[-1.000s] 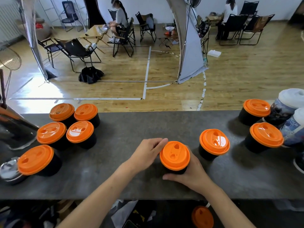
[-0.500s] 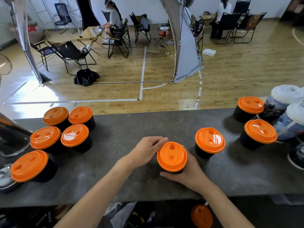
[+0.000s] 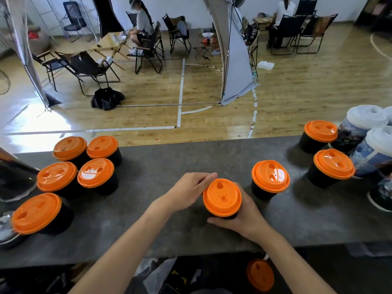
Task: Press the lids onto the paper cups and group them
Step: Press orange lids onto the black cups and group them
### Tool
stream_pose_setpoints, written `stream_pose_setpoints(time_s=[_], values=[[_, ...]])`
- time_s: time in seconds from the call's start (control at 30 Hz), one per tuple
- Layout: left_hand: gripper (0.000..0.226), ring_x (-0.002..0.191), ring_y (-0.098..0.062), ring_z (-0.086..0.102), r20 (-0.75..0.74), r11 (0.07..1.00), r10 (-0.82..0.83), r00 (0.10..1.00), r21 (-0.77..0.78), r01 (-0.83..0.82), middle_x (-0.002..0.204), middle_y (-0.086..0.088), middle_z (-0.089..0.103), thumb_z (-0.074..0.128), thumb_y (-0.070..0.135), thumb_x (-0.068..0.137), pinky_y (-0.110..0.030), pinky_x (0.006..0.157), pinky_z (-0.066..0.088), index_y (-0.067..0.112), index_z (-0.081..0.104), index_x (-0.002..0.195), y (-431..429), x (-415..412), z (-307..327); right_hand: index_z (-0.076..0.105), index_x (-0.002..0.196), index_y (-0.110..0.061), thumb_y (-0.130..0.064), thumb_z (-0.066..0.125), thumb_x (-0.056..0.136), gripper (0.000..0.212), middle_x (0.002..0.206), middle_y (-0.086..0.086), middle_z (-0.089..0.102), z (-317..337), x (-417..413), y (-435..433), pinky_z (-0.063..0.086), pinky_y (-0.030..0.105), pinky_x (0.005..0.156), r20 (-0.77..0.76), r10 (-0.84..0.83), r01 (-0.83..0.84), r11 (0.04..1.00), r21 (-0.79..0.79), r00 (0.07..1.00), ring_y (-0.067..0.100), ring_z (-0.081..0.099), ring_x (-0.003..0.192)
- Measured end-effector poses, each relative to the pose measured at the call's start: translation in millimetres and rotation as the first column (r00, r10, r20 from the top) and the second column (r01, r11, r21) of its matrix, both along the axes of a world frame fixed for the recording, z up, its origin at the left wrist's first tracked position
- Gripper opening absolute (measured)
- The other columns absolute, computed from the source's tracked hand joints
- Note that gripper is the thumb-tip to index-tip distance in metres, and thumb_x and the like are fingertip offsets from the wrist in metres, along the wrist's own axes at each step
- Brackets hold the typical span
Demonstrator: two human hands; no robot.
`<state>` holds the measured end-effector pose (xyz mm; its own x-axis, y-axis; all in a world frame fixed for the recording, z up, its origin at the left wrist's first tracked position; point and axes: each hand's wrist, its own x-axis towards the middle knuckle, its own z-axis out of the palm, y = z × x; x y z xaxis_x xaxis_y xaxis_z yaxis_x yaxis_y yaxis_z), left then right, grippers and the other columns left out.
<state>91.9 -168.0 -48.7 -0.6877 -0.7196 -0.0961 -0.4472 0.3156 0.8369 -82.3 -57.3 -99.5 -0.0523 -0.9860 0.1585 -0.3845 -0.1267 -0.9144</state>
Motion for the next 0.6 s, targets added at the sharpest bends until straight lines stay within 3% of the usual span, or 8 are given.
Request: stream_pose_setpoints(time_s=[0.07,0.17,0.23,0.33,0.47,0.6], values=[[0.062,0.057,-0.008,0.043,-0.066,0.994,0.105,0.992,-0.031,-0.107,0.06,0.009,0.047,0.038,0.054,0.106,-0.028,0.06,0.037,0.004,0.051,0.072,9,5,-10,0.047,0.135,-0.041,-0.063,0.095,0.056,0.095,0.132,-0.032,0.057,0,1,0,0.04,0.008,0.102,0.011,-0.006,0.006,1.0,0.01,1.0,-0.005,0.055,0.127],[0.063,0.057,-0.009,0.042,-0.125,0.969,0.227,0.966,-0.068,-0.237,0.06,0.009,0.046,0.033,0.057,0.106,-0.041,0.061,0.038,0.007,0.049,0.071,27,12,-22,0.044,0.132,-0.044,-0.063,0.093,0.058,0.09,0.13,-0.034,0.056,-1,1,1,0.039,0.007,0.101,-0.01,-0.016,0.016,1.0,0.026,1.0,-0.007,0.054,0.126],[0.062,0.057,-0.008,0.043,-0.108,0.968,0.227,0.968,-0.086,-0.237,0.06,0.008,0.047,0.032,0.06,0.106,-0.044,0.062,0.04,0.013,0.048,0.068,31,14,-21,0.046,0.134,-0.04,-0.055,0.092,0.063,0.085,0.13,-0.033,0.057,-2,1,0,0.041,0.009,0.102,-0.032,-0.014,0.015,1.0,0.027,0.999,-0.005,0.056,0.126],[0.062,0.056,-0.008,0.039,-0.036,0.982,0.173,0.984,-0.067,-0.175,0.058,0.011,0.043,0.032,0.064,0.105,-0.035,0.061,0.034,0.018,0.04,0.064,22,11,-10,0.052,0.136,-0.036,-0.043,0.092,0.066,0.081,0.13,-0.027,0.063,-5,0,0,0.044,0.017,0.106,-0.044,-0.015,0.016,1.0,0.02,0.999,-0.001,0.058,0.126],[0.066,0.06,-0.01,0.04,-0.013,0.996,0.079,0.997,-0.027,-0.079,0.063,0.005,0.045,0.038,0.057,0.106,-0.032,0.062,0.033,0.002,0.046,0.071,10,5,-2,0.053,0.137,-0.036,-0.041,0.092,0.068,0.08,0.132,-0.023,0.063,-5,2,1,0.045,0.021,0.108,-0.06,0.003,-0.003,1.0,0.007,0.998,0.0,0.058,0.128],[0.058,0.054,-0.007,0.035,-0.054,0.968,0.217,0.975,-0.119,-0.222,0.055,0.012,0.041,0.038,0.048,0.109,-0.034,0.059,0.031,0.016,0.04,0.061,17,5,-11,0.048,0.136,-0.036,-0.05,0.098,0.063,0.09,0.133,-0.026,0.06,-3,2,1,0.041,0.01,0.103,-0.013,-0.036,0.036,0.999,0.001,0.999,-0.002,0.056,0.128]])
